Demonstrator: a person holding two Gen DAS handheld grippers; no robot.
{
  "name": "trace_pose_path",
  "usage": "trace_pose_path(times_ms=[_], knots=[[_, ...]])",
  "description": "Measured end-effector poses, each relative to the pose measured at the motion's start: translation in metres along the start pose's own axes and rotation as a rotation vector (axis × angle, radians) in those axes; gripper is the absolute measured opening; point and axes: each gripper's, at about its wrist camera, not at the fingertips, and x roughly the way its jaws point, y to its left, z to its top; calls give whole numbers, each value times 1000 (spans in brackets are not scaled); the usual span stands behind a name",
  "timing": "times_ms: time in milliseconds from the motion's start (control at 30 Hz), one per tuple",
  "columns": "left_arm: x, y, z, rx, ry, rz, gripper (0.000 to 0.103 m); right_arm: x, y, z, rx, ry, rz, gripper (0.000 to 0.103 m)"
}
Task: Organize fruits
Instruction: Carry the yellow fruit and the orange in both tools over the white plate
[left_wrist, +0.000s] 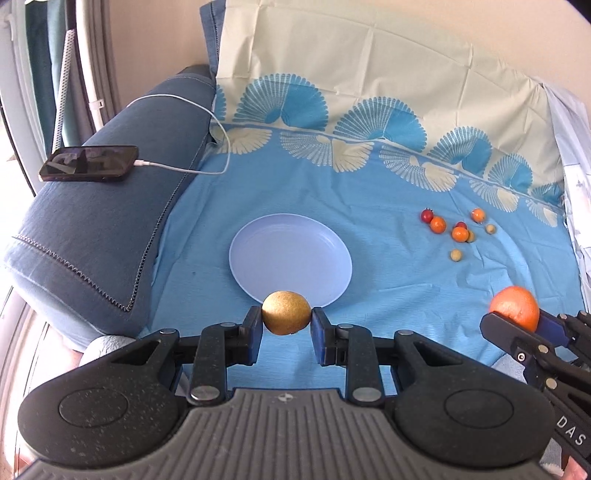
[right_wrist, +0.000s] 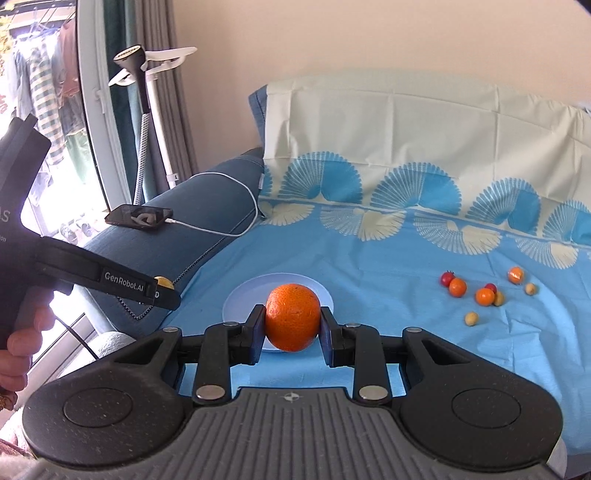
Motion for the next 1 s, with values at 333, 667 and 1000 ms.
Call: trace_pose_path(times_ms=[333,667,1000], knots=[[-7,11,-1,-47,-14,-3,31,-9,16,0,-53,-10,4,31],[9,22,8,-71,1,4,31,7,15,2,-56,31,11,31],[59,38,30,-93,51,46,31,65,10,6,-46,127,16,31]])
